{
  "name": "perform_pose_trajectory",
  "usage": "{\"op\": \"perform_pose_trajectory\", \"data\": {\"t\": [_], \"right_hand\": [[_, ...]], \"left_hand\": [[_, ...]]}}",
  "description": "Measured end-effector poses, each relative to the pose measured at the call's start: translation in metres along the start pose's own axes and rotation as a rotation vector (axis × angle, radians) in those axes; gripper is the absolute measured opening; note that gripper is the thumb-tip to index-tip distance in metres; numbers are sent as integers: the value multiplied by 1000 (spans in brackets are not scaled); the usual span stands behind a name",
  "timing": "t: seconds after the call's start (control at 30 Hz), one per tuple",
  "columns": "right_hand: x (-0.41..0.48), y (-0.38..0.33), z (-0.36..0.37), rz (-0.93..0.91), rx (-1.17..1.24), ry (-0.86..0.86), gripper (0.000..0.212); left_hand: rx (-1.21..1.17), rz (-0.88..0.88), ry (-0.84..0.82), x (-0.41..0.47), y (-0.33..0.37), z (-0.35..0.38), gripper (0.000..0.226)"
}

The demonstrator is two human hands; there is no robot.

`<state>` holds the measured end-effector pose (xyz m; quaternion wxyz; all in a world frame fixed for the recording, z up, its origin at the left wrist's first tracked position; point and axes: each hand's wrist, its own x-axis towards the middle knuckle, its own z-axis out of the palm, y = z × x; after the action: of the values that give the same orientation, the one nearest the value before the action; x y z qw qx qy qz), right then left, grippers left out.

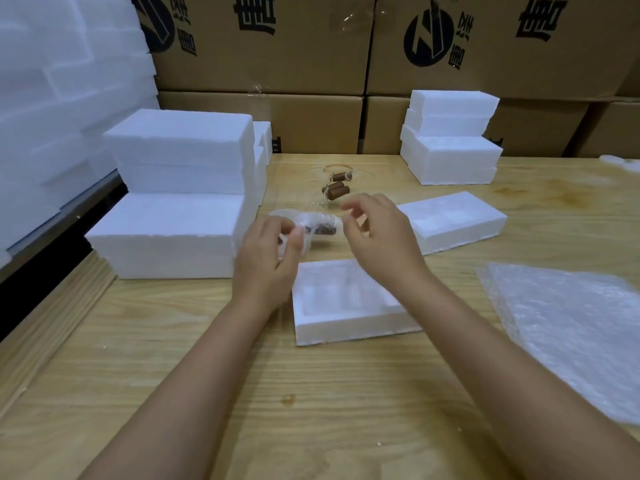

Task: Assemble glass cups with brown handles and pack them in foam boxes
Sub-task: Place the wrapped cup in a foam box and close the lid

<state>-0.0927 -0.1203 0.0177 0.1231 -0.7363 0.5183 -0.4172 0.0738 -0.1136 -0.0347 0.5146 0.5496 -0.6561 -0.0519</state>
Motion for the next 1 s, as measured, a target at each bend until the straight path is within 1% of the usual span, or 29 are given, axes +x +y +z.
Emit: {"op": "perform_pose_trajectory", "data": {"t": [0.07,0.1,0.17,0.23,0.3,0.43,0.53,0.6,0.67,0.73,0.8,0.9,1.0], "right_hand": [[26,13,5,82,-105,-175,35],[35,19,10,112,-124,-253,40],[46,28,22,184,-52,-381,45],[52,34,34,261,75,-462,35],[56,37,41,291,139,-472,23],[59,38,42,325,259,-433,16],[60,33,26,274,303,-381,17],[59,29,9,245,316,-347,15],[57,25,-12,227,345,-339,15],[52,23,-34,224,391,-367,17],[44,23,-54,260,441,-444,16],[32,26,-69,308,423,-570,13],[21,30,-71,365,396,-644,12]], "left_hand": [[1,-38,63,2,2,4,45],[-38,-104,44,4,2,6,48],[-181,-285,-51,7,1,10,56],[-358,-445,-113,11,-4,14,57],[-443,-517,-112,15,-9,14,55],[-484,-600,-17,19,-8,10,44],[-540,-545,-4,23,3,5,47],[-500,-468,-9,26,13,-1,48],[-452,-373,-52,31,24,-10,46],[-425,-259,-152,35,35,-24,39],[-387,-195,-290,38,43,-37,29],[-314,-165,-469,39,50,-49,14],[-260,-168,-605,37,52,-51,16]]}}
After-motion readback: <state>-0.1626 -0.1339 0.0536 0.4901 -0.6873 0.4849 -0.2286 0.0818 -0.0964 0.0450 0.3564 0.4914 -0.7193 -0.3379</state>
